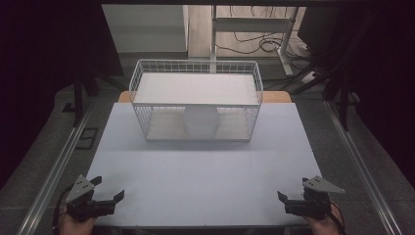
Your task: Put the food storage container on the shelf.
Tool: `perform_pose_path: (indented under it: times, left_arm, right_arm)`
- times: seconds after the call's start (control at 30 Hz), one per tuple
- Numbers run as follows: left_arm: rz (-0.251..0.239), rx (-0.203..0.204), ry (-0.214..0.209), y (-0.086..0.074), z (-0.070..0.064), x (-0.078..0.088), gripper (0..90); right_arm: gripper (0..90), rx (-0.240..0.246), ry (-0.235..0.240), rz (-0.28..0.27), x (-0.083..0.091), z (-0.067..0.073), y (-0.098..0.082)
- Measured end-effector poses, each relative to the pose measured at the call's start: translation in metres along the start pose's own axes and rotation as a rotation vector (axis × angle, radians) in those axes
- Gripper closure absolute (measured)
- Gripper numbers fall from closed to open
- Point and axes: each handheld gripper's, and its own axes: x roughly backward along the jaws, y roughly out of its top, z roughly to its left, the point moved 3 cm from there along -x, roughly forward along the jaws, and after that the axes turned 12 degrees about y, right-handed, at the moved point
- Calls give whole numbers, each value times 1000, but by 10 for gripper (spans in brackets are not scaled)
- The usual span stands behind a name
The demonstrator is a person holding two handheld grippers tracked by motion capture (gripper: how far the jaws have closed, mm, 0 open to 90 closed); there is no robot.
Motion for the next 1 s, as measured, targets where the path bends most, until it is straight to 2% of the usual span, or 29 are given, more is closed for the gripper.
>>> perform_pose_path:
  times: [0.37,0.6,0.77,1.0]
  left_arm:
    - [11,32,46,-7,16,4,22]
    - [38,42,82,-14,26,5,24]
    - [49,54,76,-17,28,4,24]
    - [61,40,65,-16,25,2,24]
  right_arm:
    - [0,-25,-23,5,7,-9,-9]
    - [0,-56,-31,10,12,-16,-17]
    - [0,-68,-29,18,12,-19,-20]
    - [0,-61,-32,39,10,-19,-21]
